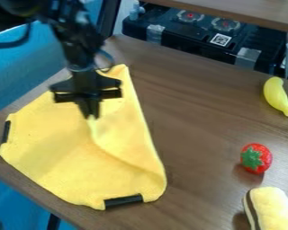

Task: Fold the cloth from the right to the left

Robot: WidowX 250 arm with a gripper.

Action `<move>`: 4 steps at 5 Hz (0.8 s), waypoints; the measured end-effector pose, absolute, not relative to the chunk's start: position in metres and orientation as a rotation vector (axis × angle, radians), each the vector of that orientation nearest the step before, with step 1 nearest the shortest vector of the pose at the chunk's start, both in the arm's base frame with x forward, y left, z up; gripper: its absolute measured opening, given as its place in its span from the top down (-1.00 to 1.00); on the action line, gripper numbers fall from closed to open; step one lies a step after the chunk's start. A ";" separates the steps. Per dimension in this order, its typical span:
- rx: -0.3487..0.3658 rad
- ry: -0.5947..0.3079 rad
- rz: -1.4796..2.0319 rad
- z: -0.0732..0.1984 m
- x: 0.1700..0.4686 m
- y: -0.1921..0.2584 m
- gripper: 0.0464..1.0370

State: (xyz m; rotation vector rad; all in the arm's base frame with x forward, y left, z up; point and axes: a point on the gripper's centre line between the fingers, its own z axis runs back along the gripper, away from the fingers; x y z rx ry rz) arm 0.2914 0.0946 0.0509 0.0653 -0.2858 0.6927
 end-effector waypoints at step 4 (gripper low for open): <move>0.060 -0.282 0.700 0.057 0.242 0.158 0.98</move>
